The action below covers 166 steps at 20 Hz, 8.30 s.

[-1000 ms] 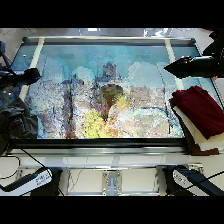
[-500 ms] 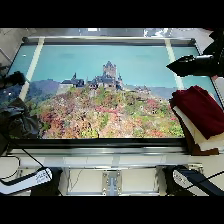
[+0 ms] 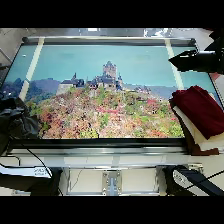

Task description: Fold the shirts.

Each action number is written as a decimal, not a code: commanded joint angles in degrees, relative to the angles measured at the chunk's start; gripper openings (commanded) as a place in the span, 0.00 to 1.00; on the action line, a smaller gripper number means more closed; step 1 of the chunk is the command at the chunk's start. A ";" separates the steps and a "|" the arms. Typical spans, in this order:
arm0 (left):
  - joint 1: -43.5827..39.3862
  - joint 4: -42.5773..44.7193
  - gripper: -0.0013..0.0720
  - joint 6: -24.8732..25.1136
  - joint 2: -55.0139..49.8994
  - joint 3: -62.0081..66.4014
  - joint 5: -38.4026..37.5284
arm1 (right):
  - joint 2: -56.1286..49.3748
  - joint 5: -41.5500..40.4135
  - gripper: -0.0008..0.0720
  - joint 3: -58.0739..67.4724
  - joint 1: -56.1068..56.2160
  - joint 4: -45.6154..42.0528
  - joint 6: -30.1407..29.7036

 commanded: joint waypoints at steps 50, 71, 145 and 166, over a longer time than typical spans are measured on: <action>-12.11 -44.37 0.96 -13.27 1.22 -0.04 13.11 | -18.78 -48.92 0.80 -40.48 46.51 28.85 38.86; -11.50 -52.17 0.96 -12.98 -1.22 -0.02 21.94 | -39.47 -52.39 0.03 -26.10 49.86 55.52 37.51; -28.61 -45.94 0.10 17.94 -11.13 11.78 21.29 | -47.36 -27.78 0.03 21.29 11.52 -19.67 23.76; -0.24 -71.43 0.96 8.44 35.71 -49.42 4.90 | 7.76 -32.70 0.63 -37.90 -7.13 -16.20 38.51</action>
